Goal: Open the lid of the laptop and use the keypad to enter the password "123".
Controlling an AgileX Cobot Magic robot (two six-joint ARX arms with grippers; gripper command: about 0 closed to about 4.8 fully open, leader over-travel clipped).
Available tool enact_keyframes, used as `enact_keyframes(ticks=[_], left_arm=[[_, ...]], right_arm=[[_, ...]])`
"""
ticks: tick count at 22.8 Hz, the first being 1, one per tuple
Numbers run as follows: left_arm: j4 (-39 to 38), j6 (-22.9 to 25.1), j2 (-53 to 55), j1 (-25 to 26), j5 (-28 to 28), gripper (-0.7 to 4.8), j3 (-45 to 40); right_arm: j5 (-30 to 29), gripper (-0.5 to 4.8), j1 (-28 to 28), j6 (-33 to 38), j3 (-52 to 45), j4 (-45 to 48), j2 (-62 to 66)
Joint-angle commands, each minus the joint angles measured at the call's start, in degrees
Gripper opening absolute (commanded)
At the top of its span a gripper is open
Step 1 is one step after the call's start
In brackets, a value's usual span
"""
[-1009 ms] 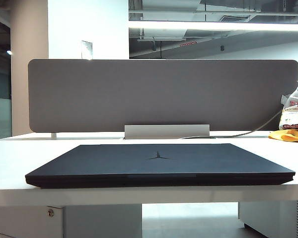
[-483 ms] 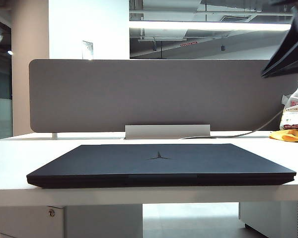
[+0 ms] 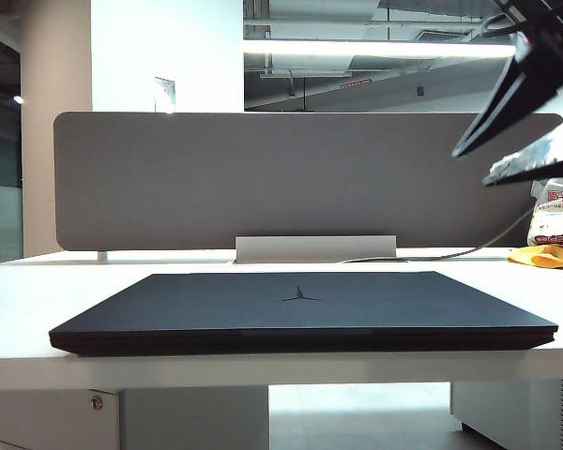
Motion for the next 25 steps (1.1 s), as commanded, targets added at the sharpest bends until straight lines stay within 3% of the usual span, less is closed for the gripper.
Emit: enact_keyframes(ticks=[1,6,20,25], left_arm=[[-1.18,2.05,3.96,-4.48,-5.55,-0.03,1.29],[-1.18,2.05,10.29,-11.67,-8.85,-0.04,4.26],[-1.27,1.60,12.90,-12.07,-8.50,-0.04,5.27],[-1.22,1.62,12.90,-12.07,-8.50,-0.04,5.27]], right_arm=[[-1.14,2.61,1.29,5.05,-0.96,1.07,1.49],[-2.75,2.66,5.88,8.22,-2.69,6.08,7.41],[-1.97,2.60,12.46,14.08,-2.80,14.82,17.57],[-1.29,2.61,16.79,21.59,-2.80,23.10,23.43]])
